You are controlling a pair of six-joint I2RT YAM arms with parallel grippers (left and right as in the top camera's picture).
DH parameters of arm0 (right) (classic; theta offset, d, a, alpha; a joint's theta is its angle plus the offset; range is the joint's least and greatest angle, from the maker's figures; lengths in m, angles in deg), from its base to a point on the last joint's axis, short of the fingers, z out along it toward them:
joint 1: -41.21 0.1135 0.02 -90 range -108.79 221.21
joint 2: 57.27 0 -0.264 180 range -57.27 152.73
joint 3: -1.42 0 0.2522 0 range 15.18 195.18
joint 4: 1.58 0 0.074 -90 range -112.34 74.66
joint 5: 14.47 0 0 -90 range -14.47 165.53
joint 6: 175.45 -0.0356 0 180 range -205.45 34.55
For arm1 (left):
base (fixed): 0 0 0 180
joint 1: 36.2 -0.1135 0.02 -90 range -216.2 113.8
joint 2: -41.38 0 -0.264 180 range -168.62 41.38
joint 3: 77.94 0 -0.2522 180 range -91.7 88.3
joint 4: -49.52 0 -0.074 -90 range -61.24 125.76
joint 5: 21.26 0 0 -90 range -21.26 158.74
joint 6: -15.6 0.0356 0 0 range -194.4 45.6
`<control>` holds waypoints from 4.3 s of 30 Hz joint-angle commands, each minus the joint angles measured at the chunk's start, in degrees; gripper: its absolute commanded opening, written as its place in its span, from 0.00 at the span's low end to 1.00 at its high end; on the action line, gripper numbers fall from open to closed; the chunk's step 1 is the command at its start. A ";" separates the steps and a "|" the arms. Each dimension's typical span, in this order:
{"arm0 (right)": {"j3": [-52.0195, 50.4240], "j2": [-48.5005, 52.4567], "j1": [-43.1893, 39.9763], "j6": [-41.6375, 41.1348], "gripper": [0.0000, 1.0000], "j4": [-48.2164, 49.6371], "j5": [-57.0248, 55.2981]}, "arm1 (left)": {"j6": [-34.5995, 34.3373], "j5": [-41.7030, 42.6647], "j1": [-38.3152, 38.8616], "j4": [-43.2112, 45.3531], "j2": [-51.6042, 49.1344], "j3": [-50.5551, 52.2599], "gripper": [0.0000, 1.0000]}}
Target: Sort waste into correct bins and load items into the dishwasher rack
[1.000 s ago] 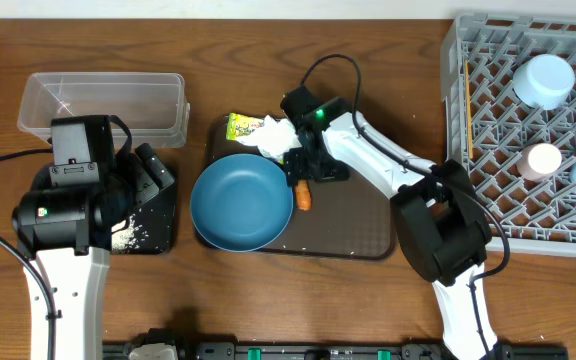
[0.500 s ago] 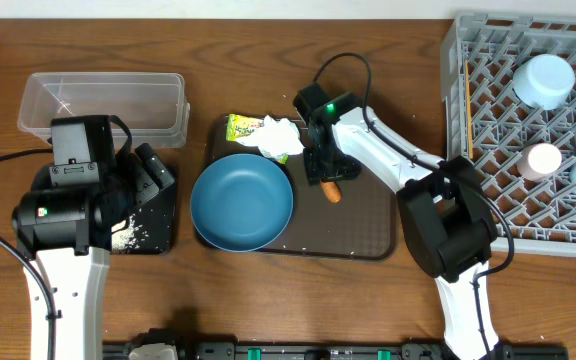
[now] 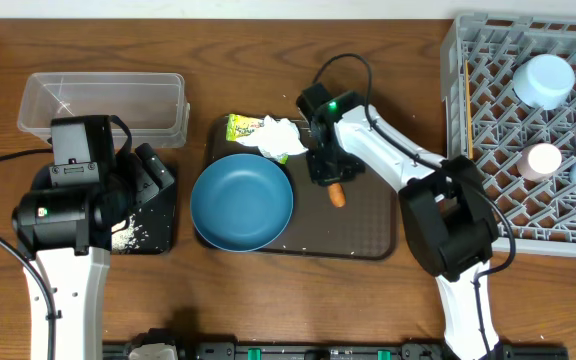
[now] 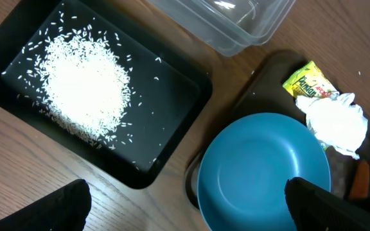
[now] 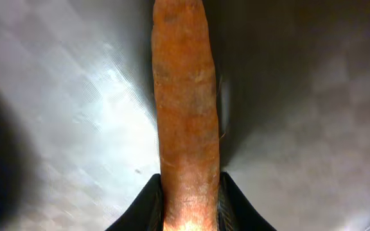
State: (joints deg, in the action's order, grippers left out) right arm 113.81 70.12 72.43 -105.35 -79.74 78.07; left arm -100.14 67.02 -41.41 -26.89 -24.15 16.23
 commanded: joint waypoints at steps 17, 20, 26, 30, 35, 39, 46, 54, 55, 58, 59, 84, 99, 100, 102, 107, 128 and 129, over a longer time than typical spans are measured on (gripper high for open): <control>11.45 -21.00 -28.57 10.16 0.05 -3.56 12.35 | -0.50 -0.46 -0.28 -0.11 -0.04 -0.92 0.99; 10.93 -20.98 -29.79 11.04 0.05 -3.74 17.44 | -0.50 -0.46 -0.28 -0.11 -0.04 -0.92 0.99; 10.38 -20.98 -26.16 10.97 0.06 -3.19 19.78 | -0.50 -0.46 -0.28 -0.11 -0.04 -0.92 0.99; 7.96 -20.87 -21.51 10.08 0.06 -2.93 18.23 | -0.50 -0.46 -0.28 -0.11 -0.04 -0.92 0.99; -1.40 -20.87 -14.47 5.40 0.07 2.47 13.77 | -0.50 -0.46 -0.28 -0.11 -0.04 -0.92 0.99; -11.37 -20.87 -9.07 0.92 0.09 11.28 13.79 | -0.50 -0.46 -0.28 -0.11 -0.04 -0.92 0.99; -23.12 -20.87 -1.86 -5.16 0.16 24.68 11.74 | -0.50 -0.46 -0.28 -0.11 -0.04 -0.92 0.99; -27.12 -20.87 2.80 -8.83 0.26 26.67 5.20 | -0.50 -0.48 -0.28 -0.11 -0.04 -0.92 0.99; -27.12 -20.87 2.99 -8.92 0.28 26.69 5.20 | -0.50 -0.46 -0.28 -0.11 -0.04 -0.92 0.99; -27.12 -20.87 3.52 -9.25 0.35 26.58 5.22 | -0.50 -0.46 -0.28 -0.11 -0.04 -0.92 0.99; -27.12 -20.87 3.63 -9.25 0.38 26.43 5.22 | -0.50 -0.46 -0.28 -0.11 -0.04 -0.92 0.99; -14.32 -23.34 -0.26 2.56 0.88 20.59 20.20 | -0.50 -0.46 -0.28 -0.11 -0.04 -0.92 0.99; -14.40 -20.59 17.66 5.60 0.87 25.62 10.95 | -0.50 -0.48 -0.28 -0.11 -0.04 -0.92 0.99; -14.40 -20.15 18.80 6.56 0.87 25.62 10.95 | -0.50 -0.46 -0.28 -0.11 -0.04 -0.92 0.99; -14.40 -18.82 21.16 9.01 0.87 25.62 10.95 | -0.50 -0.48 -0.28 -0.11 -0.04 -0.92 0.99; -14.43 -16.57 25.66 13.68 0.86 24.90 10.67 | -0.50 -0.46 -0.28 -0.11 -0.04 -0.92 0.99; -14.43 -11.13 28.79 12.20 0.36 24.76 7.96 | -0.50 -0.46 -0.28 -0.11 -0.04 -0.92 0.99; -14.43 -11.13 28.81 12.15 0.34 24.74 7.96 | -0.50 -0.46 -0.28 -0.11 -0.04 -0.92 0.99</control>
State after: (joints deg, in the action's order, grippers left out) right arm 98.82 58.93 100.93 -92.58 -54.93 87.06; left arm -100.14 67.02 -41.41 -26.89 -24.15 16.23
